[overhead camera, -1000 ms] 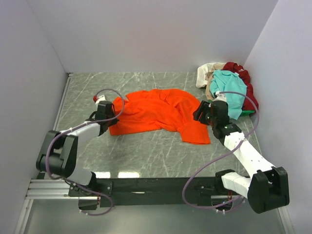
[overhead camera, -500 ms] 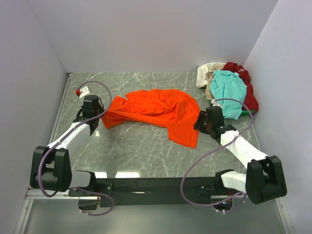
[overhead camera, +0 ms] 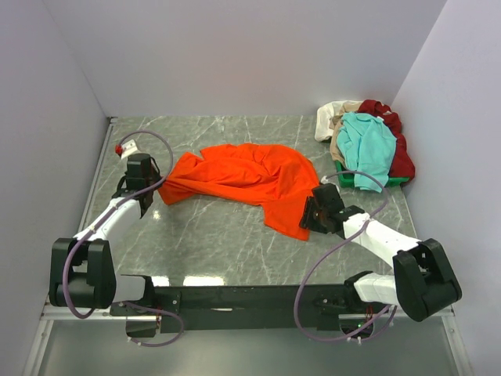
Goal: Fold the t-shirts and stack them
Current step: Flatten the tshirt out
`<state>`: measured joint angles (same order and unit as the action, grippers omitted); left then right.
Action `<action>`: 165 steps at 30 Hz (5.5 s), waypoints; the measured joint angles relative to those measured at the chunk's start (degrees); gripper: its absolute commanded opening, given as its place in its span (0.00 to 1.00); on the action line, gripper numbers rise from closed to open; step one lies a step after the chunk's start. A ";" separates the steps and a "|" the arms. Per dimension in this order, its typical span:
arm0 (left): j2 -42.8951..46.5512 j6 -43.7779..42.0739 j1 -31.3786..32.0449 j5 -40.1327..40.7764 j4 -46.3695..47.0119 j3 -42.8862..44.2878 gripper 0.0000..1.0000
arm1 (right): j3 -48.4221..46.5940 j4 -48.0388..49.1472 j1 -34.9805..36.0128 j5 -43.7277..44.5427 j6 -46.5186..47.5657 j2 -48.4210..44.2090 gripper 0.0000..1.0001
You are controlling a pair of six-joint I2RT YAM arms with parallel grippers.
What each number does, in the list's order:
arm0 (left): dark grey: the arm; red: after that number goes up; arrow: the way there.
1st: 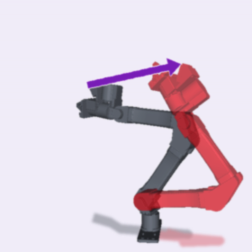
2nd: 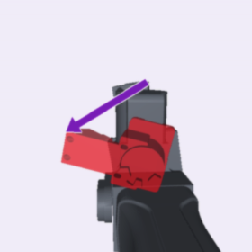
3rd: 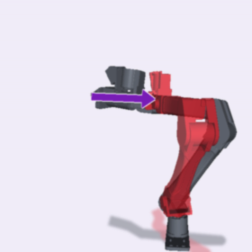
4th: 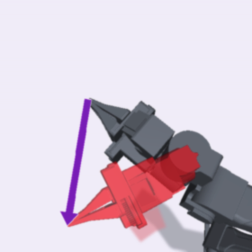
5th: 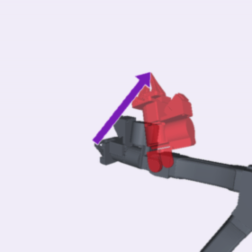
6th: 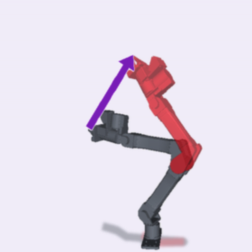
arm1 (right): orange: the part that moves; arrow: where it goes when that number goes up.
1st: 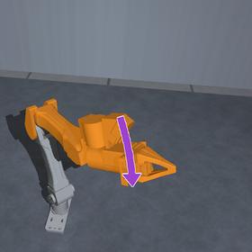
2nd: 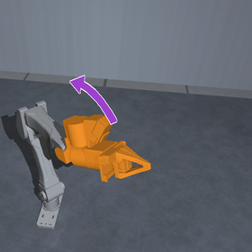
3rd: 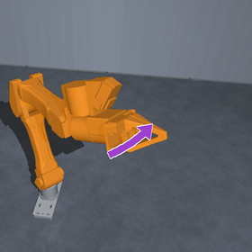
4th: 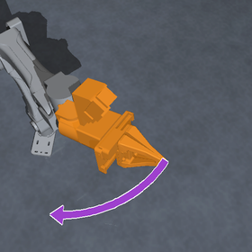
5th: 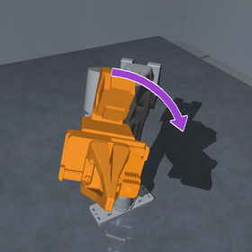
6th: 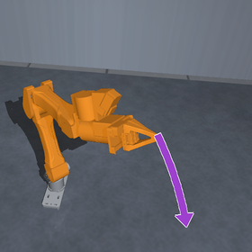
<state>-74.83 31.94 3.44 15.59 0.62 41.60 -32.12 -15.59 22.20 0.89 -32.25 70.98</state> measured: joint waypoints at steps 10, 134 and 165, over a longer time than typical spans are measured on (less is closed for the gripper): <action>0.44 -0.37 -1.09 -2.16 0.02 -0.17 0.00 | 1.73 -4.24 4.57 3.67 -3.85 -1.66 0.49; 32.96 -4.72 -1.75 3.32 -4.04 24.39 0.01 | -68.00 13.51 3.10 13.73 29.14 -3.26 0.00; -8.41 -0.61 -6.58 -11.52 -4.33 12.13 0.95 | -44.89 7.37 -5.09 -1.42 13.99 21.77 0.76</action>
<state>-83.24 31.33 -3.14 4.08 -3.70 53.74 -77.01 -8.23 17.10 -0.54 -18.26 92.75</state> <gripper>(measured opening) 0.937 0.761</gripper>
